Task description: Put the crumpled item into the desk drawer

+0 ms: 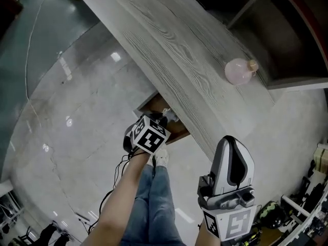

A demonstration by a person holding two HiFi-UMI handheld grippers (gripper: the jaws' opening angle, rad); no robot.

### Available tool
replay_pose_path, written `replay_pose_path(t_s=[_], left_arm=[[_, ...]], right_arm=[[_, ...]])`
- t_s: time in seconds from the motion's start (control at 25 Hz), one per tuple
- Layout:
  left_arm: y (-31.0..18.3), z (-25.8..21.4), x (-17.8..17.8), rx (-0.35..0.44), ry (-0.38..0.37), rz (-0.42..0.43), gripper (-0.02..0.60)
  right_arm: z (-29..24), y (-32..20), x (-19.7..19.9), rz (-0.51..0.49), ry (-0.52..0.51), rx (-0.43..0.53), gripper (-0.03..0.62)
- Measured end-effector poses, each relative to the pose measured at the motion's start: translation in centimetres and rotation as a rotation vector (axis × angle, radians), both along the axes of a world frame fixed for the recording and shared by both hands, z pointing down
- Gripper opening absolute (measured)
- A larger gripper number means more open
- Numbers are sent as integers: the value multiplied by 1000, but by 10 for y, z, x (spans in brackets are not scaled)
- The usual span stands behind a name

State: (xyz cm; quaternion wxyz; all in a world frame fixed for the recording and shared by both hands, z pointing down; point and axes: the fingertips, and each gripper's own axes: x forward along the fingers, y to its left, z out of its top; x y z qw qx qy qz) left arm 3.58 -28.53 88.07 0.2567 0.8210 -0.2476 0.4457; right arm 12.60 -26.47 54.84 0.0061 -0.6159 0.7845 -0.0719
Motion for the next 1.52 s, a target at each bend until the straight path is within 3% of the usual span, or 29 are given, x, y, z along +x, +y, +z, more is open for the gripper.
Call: replay_pose_path(t_s=[0.16,0.28,0.4,0.48,0.64,0.72,0.84,0.92,1.12,1.28,1.52], left_arm=[[-2,11,2,-29,-8,-1,76],[-2,-1,-2,-22,21,-17,156],[-2,-32,-13,13,55,-54,176],[-7,-71,-25,67,93,-107,158],[-25,-194,-50,226,270,-253,66],[-49,-275,-61,364,378,-306,58],[-86,-406,-75,628,485,-313,32],[-86,-482,-86,775,536,-307,1],[-57,-612,-105,1080,622,-266,0],[-37,-649,-110,1175,633,-247,0],[-22,-638,-110,1159,626,-254,0]], right_arm=[[11,1,7,3,-14,-20,6],[13,0,7,-7,-21,-29,6],[0,-6,8,-11,-34,-14,6],[-20,-14,9,-13,-52,10,6],[-81,-24,15,1,-79,59,6],[-124,-34,16,5,-101,109,6],[-190,-54,17,12,-112,193,6],[-224,-52,16,20,-103,208,6],[-276,-36,4,16,-53,267,9],[-290,-25,-1,15,-40,291,9],[-280,-13,-1,19,-27,264,9]])
